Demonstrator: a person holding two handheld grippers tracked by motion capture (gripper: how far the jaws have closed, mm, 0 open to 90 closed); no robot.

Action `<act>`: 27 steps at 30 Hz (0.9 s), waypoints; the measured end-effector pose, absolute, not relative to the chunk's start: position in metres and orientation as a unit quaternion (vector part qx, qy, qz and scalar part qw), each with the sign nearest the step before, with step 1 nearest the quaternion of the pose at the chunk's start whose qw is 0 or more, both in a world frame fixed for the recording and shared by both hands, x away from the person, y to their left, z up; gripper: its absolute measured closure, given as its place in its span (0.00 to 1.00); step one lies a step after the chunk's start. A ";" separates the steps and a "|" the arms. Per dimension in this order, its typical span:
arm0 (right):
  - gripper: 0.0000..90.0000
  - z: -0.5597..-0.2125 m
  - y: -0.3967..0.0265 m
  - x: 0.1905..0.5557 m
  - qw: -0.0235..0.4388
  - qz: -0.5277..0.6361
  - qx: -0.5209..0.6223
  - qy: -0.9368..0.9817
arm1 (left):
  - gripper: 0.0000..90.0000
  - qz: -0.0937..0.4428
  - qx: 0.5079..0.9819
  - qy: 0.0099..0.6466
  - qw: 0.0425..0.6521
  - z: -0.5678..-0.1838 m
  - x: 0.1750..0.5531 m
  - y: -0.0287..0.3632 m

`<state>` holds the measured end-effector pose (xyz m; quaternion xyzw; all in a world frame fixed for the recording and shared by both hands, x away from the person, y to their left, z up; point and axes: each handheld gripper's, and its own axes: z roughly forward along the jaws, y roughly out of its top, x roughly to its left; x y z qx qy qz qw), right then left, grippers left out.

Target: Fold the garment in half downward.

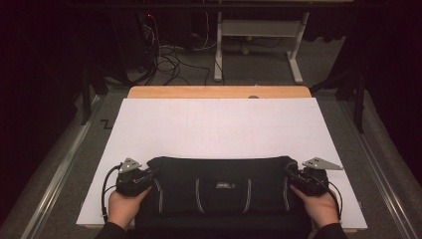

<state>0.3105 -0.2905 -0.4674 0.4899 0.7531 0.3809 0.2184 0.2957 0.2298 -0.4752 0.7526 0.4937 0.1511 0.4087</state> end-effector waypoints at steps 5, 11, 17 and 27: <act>0.87 -0.458 -0.292 0.308 0.246 0.389 0.475 0.750 | 0.83 0.178 0.747 0.485 0.418 -0.465 0.294 0.230; 0.88 -0.445 -0.289 0.315 0.273 0.397 0.466 0.742 | 0.83 0.193 0.749 0.474 0.420 -0.453 0.307 0.230; 0.88 -0.437 -0.286 0.329 0.293 0.393 0.459 0.741 | 0.83 0.195 0.742 0.488 0.417 -0.450 0.332 0.229; 0.87 -0.444 -0.283 0.373 0.307 0.373 0.472 0.737 | 0.83 0.192 0.734 0.519 0.392 -0.464 0.379 0.229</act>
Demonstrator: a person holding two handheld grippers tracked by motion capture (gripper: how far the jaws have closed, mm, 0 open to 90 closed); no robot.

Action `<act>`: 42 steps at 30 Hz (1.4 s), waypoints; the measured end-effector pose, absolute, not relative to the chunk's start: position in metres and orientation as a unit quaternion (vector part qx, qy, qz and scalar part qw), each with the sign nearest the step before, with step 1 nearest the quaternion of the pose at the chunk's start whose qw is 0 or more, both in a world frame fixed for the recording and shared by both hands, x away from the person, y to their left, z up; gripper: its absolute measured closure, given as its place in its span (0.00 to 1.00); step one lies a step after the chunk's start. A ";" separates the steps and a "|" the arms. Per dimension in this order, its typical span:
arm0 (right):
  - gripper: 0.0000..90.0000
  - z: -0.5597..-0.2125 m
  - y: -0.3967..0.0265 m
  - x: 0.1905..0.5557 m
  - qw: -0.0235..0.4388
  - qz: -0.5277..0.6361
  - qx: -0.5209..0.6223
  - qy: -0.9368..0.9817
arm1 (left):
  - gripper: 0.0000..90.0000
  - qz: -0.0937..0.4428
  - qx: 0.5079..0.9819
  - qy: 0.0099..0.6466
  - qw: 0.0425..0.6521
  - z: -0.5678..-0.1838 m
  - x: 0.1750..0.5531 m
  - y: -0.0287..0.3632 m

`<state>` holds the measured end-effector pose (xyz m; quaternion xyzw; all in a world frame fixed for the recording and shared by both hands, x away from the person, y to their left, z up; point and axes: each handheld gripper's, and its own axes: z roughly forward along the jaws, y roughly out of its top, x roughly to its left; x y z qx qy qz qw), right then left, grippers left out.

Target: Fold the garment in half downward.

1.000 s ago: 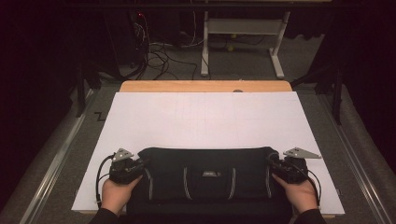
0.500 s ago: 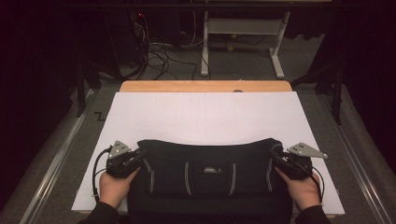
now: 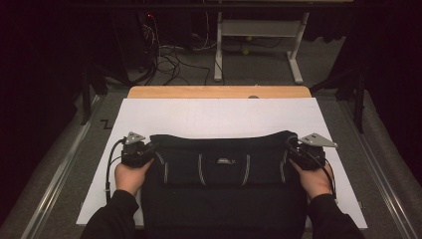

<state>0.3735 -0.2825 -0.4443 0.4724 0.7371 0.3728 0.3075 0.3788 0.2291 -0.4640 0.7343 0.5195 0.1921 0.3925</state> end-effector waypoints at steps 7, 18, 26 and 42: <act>0.87 -0.439 -0.277 0.401 0.324 0.348 0.472 0.743 | 0.83 0.206 0.729 0.515 0.402 -0.460 0.400 0.229; 0.87 -0.399 -0.274 0.413 0.371 0.375 0.460 0.715 | 0.82 0.235 0.706 0.512 0.429 -0.420 0.414 0.228; 0.85 -0.423 -0.261 0.433 0.337 0.335 0.477 0.740 | 0.71 0.192 0.706 0.551 0.401 -0.441 0.428 0.227; 0.41 -0.426 -0.273 0.412 0.299 0.361 0.499 0.729 | 0.31 0.179 0.707 0.543 0.417 -0.437 0.400 0.234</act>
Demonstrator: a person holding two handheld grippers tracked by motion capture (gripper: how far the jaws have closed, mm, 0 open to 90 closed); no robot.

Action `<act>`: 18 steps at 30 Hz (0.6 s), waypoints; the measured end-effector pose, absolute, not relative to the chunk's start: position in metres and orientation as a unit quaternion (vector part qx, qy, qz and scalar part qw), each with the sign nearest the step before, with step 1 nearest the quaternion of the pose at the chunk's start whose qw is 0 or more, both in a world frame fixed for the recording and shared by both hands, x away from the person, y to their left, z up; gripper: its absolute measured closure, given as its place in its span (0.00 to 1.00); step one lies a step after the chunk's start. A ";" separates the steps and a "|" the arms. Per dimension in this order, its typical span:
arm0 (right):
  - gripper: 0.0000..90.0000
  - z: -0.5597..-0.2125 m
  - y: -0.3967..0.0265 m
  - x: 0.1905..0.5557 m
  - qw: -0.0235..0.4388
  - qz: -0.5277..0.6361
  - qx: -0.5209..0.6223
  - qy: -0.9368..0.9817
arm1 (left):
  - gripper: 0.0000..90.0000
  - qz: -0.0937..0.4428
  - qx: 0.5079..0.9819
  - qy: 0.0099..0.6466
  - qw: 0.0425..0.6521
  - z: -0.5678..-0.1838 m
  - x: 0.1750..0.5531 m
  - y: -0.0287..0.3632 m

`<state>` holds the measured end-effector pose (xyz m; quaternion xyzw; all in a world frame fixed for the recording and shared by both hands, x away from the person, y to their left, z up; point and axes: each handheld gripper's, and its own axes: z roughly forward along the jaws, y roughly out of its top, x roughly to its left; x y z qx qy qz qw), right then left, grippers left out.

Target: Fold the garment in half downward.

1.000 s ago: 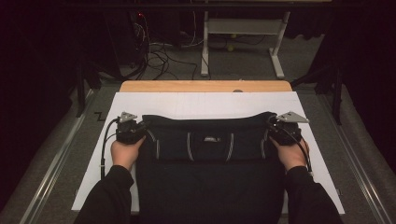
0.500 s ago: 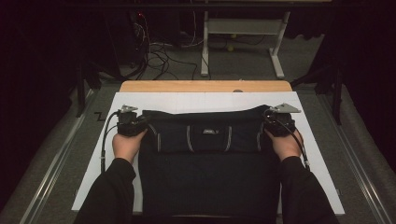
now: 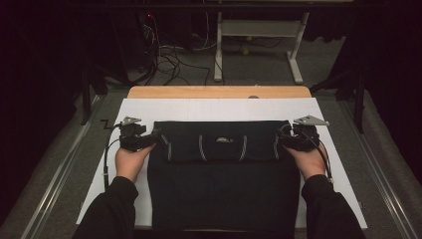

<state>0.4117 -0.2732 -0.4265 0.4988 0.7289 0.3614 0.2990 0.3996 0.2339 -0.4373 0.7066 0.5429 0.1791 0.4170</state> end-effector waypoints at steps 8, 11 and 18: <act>0.36 -0.436 -0.266 0.378 0.278 0.388 0.476 0.739 | 0.27 0.152 0.731 0.503 0.437 -0.443 0.368 0.217; 0.32 -0.444 -0.263 0.369 0.262 0.389 0.470 0.748 | 0.24 0.131 0.750 0.494 0.419 -0.451 0.361 0.209; 0.29 -0.465 -0.258 0.366 0.228 0.364 0.469 0.772 | 0.26 0.111 0.787 0.478 0.375 -0.467 0.359 0.191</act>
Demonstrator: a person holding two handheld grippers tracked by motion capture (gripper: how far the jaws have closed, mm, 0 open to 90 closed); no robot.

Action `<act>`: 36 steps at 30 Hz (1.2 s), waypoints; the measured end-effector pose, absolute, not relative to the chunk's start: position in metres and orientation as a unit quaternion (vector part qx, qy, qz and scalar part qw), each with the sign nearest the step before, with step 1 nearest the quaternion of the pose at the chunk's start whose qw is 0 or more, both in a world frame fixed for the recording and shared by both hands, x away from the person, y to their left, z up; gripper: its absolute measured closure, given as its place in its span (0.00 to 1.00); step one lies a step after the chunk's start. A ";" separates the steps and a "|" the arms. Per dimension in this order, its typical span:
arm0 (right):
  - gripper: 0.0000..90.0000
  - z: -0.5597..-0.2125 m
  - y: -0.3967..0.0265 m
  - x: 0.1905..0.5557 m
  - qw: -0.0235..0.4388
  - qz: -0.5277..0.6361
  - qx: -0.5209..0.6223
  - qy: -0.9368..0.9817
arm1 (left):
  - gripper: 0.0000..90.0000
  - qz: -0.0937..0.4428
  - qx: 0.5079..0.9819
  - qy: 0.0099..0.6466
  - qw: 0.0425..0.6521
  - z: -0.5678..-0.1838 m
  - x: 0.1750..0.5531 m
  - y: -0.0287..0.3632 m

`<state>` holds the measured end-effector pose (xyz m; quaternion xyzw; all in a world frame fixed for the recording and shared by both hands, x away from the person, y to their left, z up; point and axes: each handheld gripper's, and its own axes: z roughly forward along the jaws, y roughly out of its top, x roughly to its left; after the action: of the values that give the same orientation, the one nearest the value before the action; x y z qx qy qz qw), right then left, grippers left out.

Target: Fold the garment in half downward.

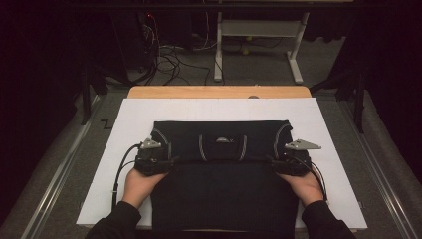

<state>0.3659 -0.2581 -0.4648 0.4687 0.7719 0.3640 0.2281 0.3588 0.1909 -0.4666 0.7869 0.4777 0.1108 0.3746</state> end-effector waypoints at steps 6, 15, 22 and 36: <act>0.59 -0.470 -0.259 0.366 0.223 0.351 0.476 0.775 | 0.51 0.142 0.800 0.473 0.342 -0.473 0.359 0.187; 0.86 -0.466 -0.255 0.360 0.239 0.356 0.443 0.787 | 0.79 0.142 0.792 0.462 0.372 -0.470 0.354 0.187; 0.86 -0.448 -0.257 0.336 0.269 0.401 0.418 0.769 | 0.79 0.154 0.777 0.443 0.421 -0.451 0.334 0.200; 0.86 -0.448 -0.270 0.282 0.260 0.407 0.387 0.786 | 0.78 0.136 0.807 0.406 0.407 -0.450 0.285 0.202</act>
<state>0.2819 -0.2697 -0.4477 0.3867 0.7857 0.4069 0.2600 0.2849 0.2018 -0.4499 0.8070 0.4058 0.1364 0.4068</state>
